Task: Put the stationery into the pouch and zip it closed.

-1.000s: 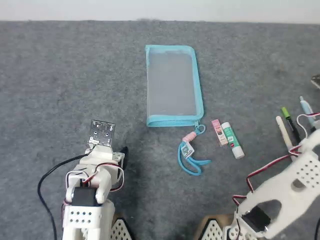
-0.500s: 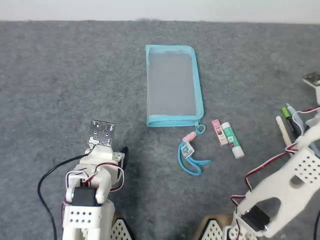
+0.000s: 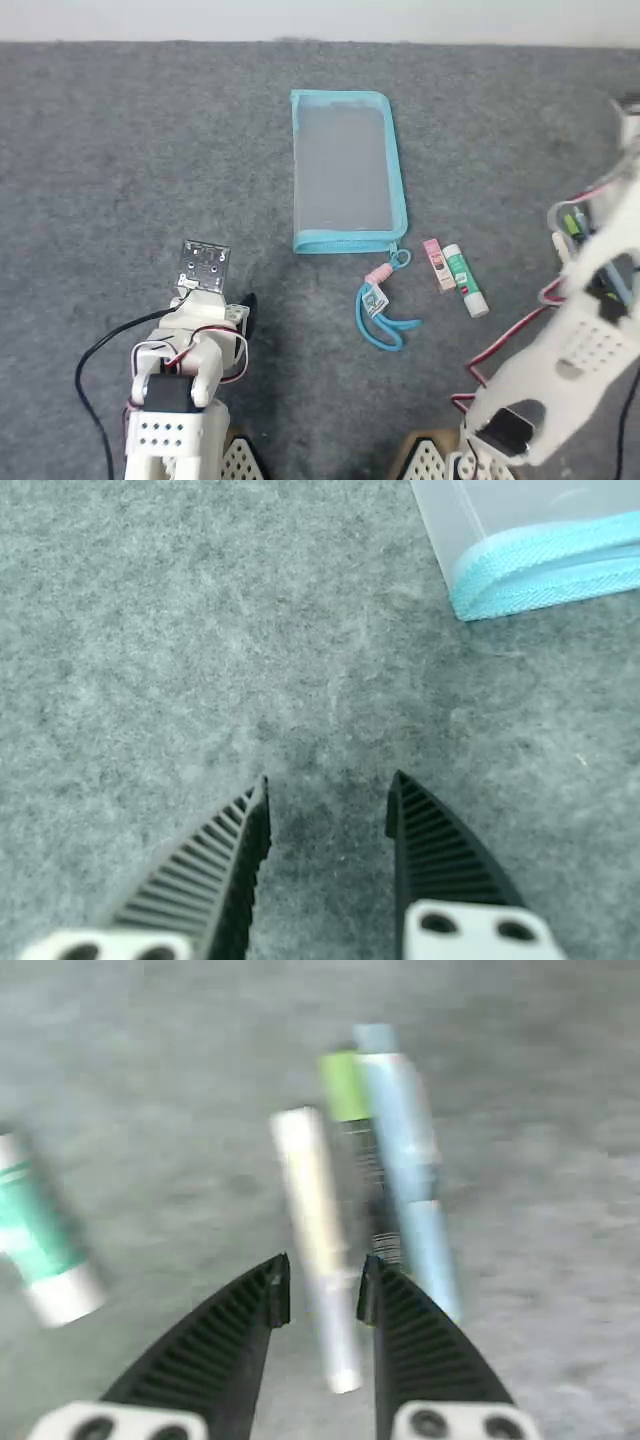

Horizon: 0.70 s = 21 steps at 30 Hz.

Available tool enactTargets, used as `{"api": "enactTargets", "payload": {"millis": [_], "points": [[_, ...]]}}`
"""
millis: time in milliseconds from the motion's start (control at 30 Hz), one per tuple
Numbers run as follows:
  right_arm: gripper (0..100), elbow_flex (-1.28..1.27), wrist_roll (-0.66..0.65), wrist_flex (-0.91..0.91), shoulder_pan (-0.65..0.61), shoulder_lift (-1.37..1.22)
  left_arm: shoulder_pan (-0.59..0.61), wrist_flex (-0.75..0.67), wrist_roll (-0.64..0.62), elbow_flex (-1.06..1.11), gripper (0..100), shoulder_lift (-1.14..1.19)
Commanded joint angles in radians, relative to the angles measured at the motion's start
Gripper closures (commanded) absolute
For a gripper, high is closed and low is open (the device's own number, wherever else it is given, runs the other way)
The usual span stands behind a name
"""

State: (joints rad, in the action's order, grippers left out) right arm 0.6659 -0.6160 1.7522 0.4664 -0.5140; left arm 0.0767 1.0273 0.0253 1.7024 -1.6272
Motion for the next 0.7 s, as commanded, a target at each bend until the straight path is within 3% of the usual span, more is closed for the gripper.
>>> {"api": "enactTargets", "payload": {"millis": [0,367,500,667], "points": [[89.1,-0.328,0.029,0.039,-0.151,0.282,0.006,0.008,-0.008,-0.012,82,-0.021],[86.4,-1.086,0.161,-0.298,-0.432,0.684,0.006,0.008,-0.008,-0.012,82,-0.021],[86.4,-1.192,0.173,-0.389,-0.484,0.693,0.006,0.008,-0.008,-0.012,82,-0.021],[86.4,-1.201,0.172,-0.441,-0.460,0.627,0.006,0.008,-0.008,-0.012,82,-0.021]]}}
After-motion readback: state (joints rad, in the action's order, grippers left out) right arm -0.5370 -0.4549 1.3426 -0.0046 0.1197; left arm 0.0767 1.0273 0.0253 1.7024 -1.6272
